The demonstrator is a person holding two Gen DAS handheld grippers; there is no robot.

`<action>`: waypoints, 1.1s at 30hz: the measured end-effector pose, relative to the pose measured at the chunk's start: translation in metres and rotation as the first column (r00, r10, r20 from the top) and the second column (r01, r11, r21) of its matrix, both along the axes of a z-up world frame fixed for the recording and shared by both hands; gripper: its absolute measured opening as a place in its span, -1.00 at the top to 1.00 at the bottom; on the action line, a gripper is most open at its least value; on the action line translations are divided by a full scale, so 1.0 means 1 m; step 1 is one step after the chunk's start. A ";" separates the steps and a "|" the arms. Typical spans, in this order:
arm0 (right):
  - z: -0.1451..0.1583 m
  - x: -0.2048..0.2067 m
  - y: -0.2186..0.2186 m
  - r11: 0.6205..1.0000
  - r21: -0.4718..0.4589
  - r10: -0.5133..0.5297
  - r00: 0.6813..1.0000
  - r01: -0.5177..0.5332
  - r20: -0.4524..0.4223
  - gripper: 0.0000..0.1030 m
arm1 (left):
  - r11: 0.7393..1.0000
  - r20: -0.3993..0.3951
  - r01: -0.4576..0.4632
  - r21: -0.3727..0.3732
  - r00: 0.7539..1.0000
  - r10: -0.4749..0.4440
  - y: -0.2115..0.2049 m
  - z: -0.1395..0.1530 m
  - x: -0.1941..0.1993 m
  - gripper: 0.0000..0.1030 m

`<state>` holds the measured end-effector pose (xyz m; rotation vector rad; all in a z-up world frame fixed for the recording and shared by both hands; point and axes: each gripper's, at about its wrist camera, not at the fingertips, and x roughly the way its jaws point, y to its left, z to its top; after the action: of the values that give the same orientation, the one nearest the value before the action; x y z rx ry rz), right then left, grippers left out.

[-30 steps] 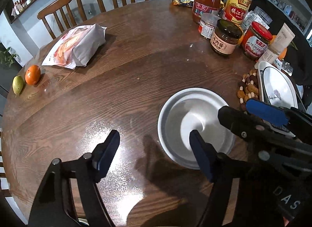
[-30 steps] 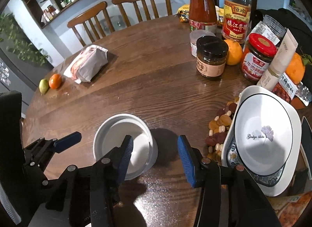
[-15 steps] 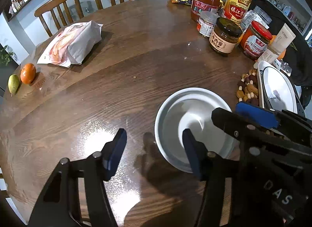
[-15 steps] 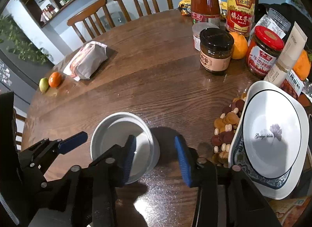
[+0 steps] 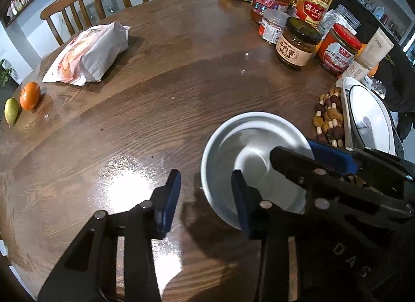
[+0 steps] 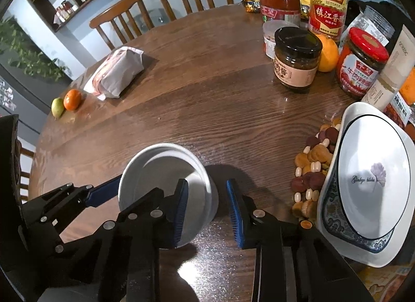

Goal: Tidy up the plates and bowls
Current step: 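Move both open tools toward the white ramekin, then close both tools on the rim of the white ramekin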

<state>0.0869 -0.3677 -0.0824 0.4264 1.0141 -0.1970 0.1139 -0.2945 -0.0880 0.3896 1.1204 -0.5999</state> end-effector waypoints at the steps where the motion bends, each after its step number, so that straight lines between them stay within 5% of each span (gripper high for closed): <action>1: 0.000 0.000 0.000 1.000 0.001 0.000 1.000 0.000 0.000 0.37 | 1.000 -0.002 0.004 -0.002 1.000 -0.004 -0.001 0.000 -0.001 0.38; 21: -0.005 -0.002 0.000 1.000 0.015 -0.010 1.000 0.010 -0.002 0.72 | 0.999 -0.010 0.035 0.001 0.999 -0.035 -0.009 -0.005 -0.006 0.53; 33: -0.005 -0.004 0.000 1.000 0.012 -0.021 1.000 0.021 0.011 0.73 | 0.999 0.003 0.042 0.010 0.999 -0.042 -0.010 -0.007 -0.006 0.53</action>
<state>0.0828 -0.3676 -0.0878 0.4481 1.0010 -0.2076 0.1075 -0.3050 -0.0948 0.4233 1.1153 -0.6303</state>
